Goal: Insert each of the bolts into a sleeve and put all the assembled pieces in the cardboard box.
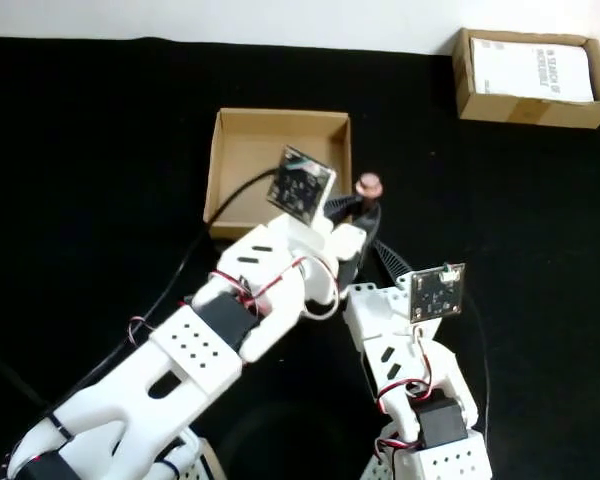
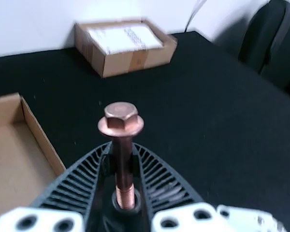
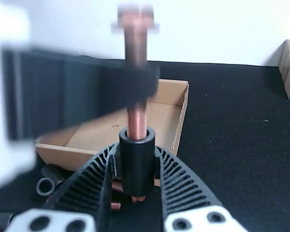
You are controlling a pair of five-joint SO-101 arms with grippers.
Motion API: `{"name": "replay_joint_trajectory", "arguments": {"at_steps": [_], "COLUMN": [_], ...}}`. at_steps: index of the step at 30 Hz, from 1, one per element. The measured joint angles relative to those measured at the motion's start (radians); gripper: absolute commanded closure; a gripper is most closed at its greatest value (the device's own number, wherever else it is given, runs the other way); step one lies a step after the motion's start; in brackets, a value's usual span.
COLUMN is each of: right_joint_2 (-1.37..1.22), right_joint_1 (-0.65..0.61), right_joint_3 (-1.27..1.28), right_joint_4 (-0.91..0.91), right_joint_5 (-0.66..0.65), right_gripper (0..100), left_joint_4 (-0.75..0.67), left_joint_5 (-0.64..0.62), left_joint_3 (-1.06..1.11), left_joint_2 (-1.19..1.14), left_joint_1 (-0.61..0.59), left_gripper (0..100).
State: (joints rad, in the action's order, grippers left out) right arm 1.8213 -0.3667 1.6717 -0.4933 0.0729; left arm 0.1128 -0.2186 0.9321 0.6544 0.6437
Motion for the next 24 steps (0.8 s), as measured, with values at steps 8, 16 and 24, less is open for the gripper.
{"name": "replay_joint_trajectory", "arguments": {"at_steps": [8,16,24], "right_joint_2": [0.0,-0.002,-0.002], "right_joint_1": [0.005,0.005,0.003], "right_joint_3": [0.0,0.0,0.0], "right_joint_4": [-0.002,-0.003,-0.037], "right_joint_5": [-0.005,-0.005,-0.005], "right_gripper": [99.1,99.1,99.1], "left_joint_4": [-0.002,0.137,0.476], "left_joint_5": [0.0,0.0,0.0], "left_joint_3": [0.058,0.035,-0.052], "left_joint_2": [0.002,0.003,0.017], "left_joint_1": [0.028,0.028,0.018], "left_gripper": [99,79,72]}}
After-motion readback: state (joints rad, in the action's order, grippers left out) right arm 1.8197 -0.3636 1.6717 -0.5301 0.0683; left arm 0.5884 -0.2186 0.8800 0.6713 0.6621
